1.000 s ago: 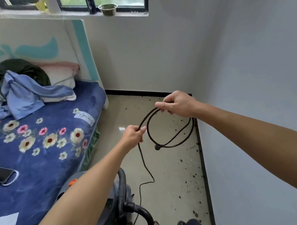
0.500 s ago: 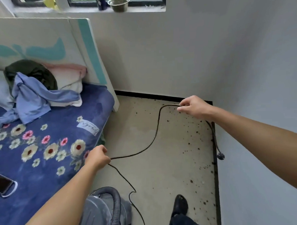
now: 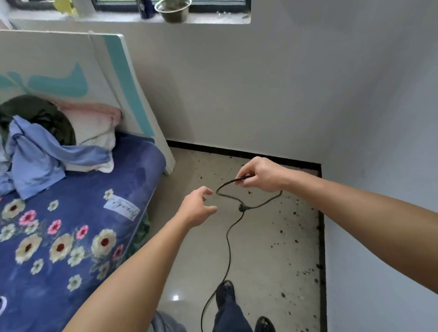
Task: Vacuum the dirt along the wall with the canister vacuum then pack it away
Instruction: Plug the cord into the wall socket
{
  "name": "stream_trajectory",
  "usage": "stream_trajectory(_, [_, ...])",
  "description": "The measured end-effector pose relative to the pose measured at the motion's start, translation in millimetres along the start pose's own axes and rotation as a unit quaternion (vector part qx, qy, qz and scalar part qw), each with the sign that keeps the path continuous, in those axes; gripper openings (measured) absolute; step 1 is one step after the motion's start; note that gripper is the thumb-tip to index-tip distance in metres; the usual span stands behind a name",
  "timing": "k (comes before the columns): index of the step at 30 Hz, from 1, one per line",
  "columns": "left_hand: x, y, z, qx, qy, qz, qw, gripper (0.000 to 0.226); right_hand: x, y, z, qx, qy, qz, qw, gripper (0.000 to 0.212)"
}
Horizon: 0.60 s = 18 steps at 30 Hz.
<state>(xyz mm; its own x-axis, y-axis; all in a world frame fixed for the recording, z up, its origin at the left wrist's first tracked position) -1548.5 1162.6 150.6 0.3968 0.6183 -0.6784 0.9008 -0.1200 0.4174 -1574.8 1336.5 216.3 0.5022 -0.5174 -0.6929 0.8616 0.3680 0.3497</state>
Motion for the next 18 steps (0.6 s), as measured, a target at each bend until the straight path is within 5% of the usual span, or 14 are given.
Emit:
stream_trajectory(9, [13, -144, -79, 0.069, 0.012, 0.1, 0.993, 0.002, -70, -62, -71, 0.072, -0.052, -0.045, 0.995, 0.011])
stream_trajectory(14, [44, -188, -129, 0.09, -0.023, 0.225, 0.97, 0.006, -99, -66, -155, 0.189, -0.018, -0.11, 0.976, 0.01])
stream_trajectory(18, [61, -216, -166, 0.082, -0.026, 0.274, 0.958, 0.022, -115, -35, -253, 0.368, 0.111, -0.147, 0.912, 0.018])
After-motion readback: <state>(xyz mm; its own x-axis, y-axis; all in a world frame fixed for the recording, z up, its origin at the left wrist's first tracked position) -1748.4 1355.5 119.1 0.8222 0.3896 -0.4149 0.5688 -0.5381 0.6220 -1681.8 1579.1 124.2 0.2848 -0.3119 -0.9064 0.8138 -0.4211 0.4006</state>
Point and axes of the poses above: each hand's wrist, its own y-axis away from the middle knuckle, its own x-axis out of the palm, z = x × y, the point moved 10 cm from there along -y, towards the middle knuckle, and after that the axes turned 4 degrees about y, right-handed, at the moved point
